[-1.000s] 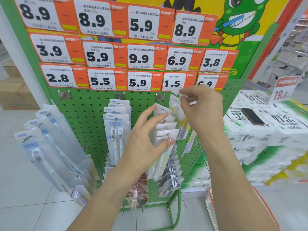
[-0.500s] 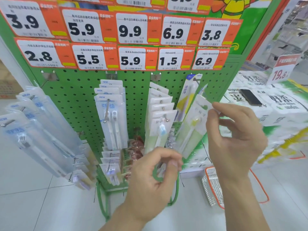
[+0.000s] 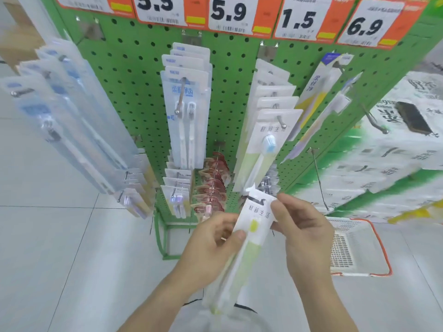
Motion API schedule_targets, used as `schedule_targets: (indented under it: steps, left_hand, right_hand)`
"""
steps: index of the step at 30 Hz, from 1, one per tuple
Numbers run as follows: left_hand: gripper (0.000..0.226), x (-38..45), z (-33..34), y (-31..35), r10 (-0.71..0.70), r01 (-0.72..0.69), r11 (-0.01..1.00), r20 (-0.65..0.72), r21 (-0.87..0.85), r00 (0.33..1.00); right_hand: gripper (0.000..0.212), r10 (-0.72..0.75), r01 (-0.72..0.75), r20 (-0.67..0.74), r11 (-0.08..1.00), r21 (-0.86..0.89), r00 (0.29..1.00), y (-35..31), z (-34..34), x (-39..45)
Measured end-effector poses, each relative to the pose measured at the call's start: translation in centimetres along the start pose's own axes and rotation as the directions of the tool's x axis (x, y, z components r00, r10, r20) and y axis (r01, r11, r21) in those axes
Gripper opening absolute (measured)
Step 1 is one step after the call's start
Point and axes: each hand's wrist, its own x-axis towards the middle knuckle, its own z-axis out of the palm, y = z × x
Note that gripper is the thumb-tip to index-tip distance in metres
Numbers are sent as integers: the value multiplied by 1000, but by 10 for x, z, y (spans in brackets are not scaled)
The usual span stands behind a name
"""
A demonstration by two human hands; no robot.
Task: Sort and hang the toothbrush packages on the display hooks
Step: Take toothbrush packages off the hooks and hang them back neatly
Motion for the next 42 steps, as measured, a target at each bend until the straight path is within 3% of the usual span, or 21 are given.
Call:
schedule_targets:
  steps: [6, 10, 14, 17, 24, 29, 32, 37, 39, 42]
  left_hand:
    - [15, -1, -7, -10, -48, 41, 996, -89, -81, 995]
    - [15, -5, -10, -5, -83, 54, 980, -151, -192, 985]
    - [14, -7, -11, 0, -133, 83, 966, -197, -245, 971]
    - [14, -8, -11, 0, -139, 87, 969, -218, -231, 966]
    - [44, -12, -14, 3, -133, 73, 961, -214, -268, 968]
    - [24, -18, -20, -2, -189, 159, 964, -131, -212, 973]
    - [36, -28, -21, -12, -202, 200, 963, 10, -183, 979]
    - [51, -34, -29, -16, -201, 183, 966, -88, -181, 976]
    - [46, -36, -33, -13, -207, 197, 969, -60, -149, 976]
    - [31, -42, -36, -11, -243, 238, 959, -12, -155, 970]
  right_hand:
    - [32, 143, -159, 248, 986, 47, 958, 5, 11, -1]
    - [34, 151, -144, 428, 988, -47, 891, 13, 13, -7]
    - [32, 195, -173, 520, 981, -90, 832, 20, 14, -14]
    - [29, 207, -185, 519, 978, -95, 830, 20, 14, -14]
    - [28, 275, -287, 568, 955, -70, 775, 18, 14, -1]
    - [36, 340, -359, 547, 930, -76, 765, 14, 27, 3]
    - [40, 357, -392, 527, 919, -47, 772, 13, 34, 3]
    - [23, 359, -415, 534, 910, -16, 766, 14, 47, 3]
    - [17, 357, -418, 534, 909, -8, 766, 13, 48, 6]
    - [29, 343, -397, 552, 918, -25, 760, 13, 53, 11]
